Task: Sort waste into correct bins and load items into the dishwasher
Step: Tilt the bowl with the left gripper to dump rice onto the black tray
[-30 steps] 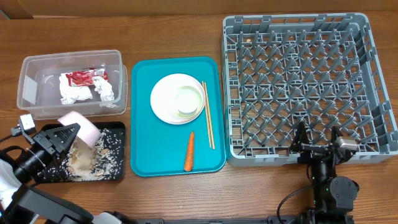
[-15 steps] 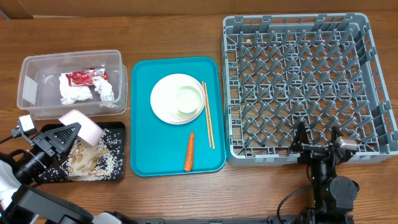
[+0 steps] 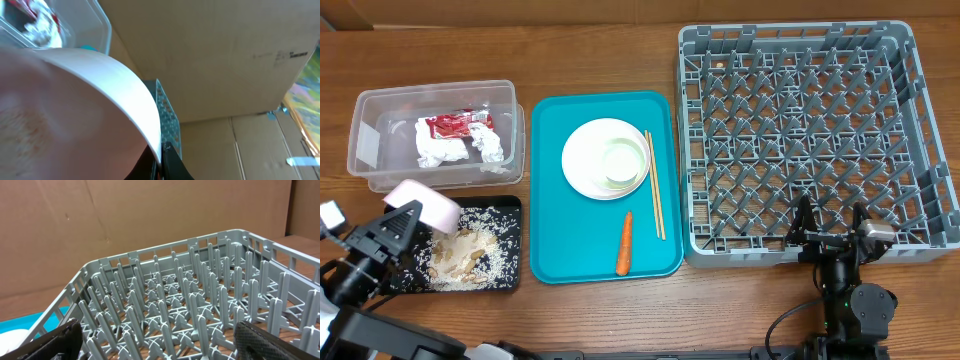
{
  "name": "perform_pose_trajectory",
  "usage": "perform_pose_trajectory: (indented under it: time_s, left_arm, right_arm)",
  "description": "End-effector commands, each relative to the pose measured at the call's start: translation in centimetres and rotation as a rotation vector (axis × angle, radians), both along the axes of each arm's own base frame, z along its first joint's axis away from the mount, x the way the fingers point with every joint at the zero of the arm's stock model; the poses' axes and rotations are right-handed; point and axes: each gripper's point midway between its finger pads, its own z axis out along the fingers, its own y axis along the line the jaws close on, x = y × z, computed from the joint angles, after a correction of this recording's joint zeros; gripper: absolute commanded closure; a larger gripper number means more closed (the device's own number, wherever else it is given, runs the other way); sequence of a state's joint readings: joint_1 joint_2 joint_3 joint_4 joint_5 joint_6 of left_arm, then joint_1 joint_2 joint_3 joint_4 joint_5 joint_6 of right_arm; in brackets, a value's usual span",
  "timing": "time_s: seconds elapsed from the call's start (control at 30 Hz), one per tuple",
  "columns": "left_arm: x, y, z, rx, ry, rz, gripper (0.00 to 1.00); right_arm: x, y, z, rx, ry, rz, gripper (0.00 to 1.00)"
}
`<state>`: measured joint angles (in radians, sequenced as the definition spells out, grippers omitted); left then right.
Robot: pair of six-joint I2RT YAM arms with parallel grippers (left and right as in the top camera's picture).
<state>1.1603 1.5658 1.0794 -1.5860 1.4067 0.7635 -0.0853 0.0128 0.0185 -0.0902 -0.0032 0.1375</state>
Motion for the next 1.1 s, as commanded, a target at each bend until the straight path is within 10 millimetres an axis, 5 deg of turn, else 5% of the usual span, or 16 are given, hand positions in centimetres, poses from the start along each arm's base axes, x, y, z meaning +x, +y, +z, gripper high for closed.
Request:
perform_pose_trajectory:
  time_s: [0.0, 0.63, 1.07]
  left_arm:
    - [-0.3, 0.0, 0.8, 0.04, -0.044, 0.019, 0.96]
    - [-0.8, -1.1, 0.7, -0.031, 0.024, -0.003, 0.96]
    - [-0.6, -1.0, 1.0, 0.081, -0.052, -0.016, 0.96]
  right_arm:
    - [0.0, 0.0, -0.1, -0.005, -0.005, 0.003, 0.0]
    - [0.0, 0.0, -0.1, -0.005, -0.005, 0.003, 0.0]
    - [0.0, 0.0, -0.1, -0.005, -0.005, 0.003, 0.0]
